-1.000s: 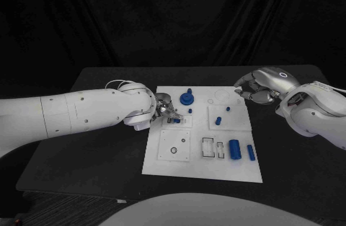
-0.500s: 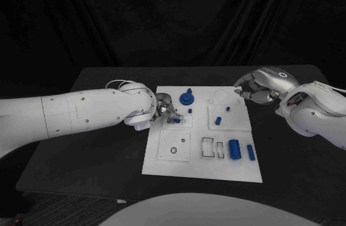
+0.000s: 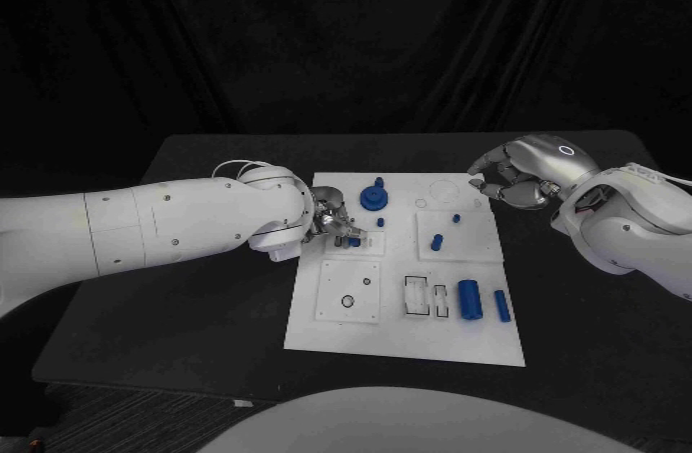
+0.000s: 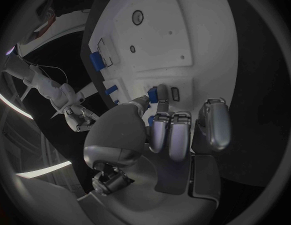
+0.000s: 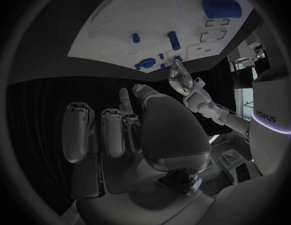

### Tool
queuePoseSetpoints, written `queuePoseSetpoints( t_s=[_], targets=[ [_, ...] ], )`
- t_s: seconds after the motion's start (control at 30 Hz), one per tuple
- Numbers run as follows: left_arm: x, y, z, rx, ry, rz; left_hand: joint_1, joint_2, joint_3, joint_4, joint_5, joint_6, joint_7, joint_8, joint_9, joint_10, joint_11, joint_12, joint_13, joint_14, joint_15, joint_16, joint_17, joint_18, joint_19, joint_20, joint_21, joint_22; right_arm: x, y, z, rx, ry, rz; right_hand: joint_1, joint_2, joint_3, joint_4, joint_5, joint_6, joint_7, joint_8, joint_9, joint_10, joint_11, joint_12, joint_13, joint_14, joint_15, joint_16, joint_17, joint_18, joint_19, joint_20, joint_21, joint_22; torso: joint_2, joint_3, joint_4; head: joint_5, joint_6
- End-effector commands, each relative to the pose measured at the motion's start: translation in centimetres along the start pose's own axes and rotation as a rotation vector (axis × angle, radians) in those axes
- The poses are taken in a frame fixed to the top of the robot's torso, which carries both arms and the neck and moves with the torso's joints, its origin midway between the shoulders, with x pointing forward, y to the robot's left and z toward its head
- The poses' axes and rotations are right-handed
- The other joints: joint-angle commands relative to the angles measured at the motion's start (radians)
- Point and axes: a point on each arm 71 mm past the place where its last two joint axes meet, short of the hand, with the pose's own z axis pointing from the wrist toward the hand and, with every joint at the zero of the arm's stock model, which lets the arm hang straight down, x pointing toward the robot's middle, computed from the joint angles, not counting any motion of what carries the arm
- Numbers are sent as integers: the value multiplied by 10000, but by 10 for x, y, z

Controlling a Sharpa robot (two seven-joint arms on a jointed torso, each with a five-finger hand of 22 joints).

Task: Assemble the parts on the task board

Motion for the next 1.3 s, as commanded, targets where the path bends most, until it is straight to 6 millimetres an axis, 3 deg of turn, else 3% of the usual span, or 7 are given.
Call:
queuePoseSetpoints(
  t_s=[0.03,0.27,0.77,0.93,1.2,1.3],
  targets=[
    [3,-3,0,259,158,85,225,-28,23,-130,-23,159,-43,80,43,798,-107,57,2326,970,-98,27,2564,37,98,-21,14,1493,1,-1,0,125,-15,-2,57,-5,52,-12,45,31,25,-30,12,1058,77,26,2635,682,56,-60,538,145,210,50,-54,2019,3,0,1,1,2],
    [3,-3,1,249,123,68,378,-21,-73,-228,-68,456,-190,514,485,822,-233,79,2347,984,-206,39,2582,27,155,-125,25,1539,1,-1,0,127,-5,1,61,-2,56,-16,45,33,24,-30,13,1058,78,26,2635,676,56,-74,509,149,203,50,-70,2015,7,-2,8,-18,2],
    [1,-3,2,257,22,27,466,177,-47,-221,-268,450,-246,707,768,818,-288,67,2337,981,-258,36,2578,22,180,-181,18,1565,2,-1,0,126,30,0,70,-1,64,-26,47,34,25,-32,14,1058,80,26,2635,660,57,-115,425,166,172,51,-143,1991,1,2,0,-7,2],
    [1,-3,3,191,56,52,471,345,-34,-159,-500,425,-254,772,892,814,-303,57,2328,984,-278,37,2581,18,200,-206,14,1583,2,-1,0,140,49,44,79,4,74,-34,49,34,26,-33,14,1058,81,26,2635,654,58,-129,398,171,162,51,-165,1984,10,1,3,-14,2],
    [1,-3,4,78,103,91,302,316,-220,5,-848,307,-210,699,927,806,-275,43,2316,968,-267,22,2557,17,203,-206,-21,1596,2,-1,0,150,61,74,89,9,84,-43,51,34,28,-35,15,1058,83,26,2635,652,59,-132,395,173,157,52,-177,1981,5,1,4,-16,2],
    [0,-3,5,62,7,48,97,290,-427,182,-1170,323,-194,671,943,809,-260,44,2318,976,-253,30,2569,14,220,-195,-30,1615,2,-1,0,151,65,77,89,9,84,-43,51,34,28,-35,15,1058,83,26,2635,652,59,-132,395,173,157,52,-177,1981,2,0,4,-23,2]
  ],
)
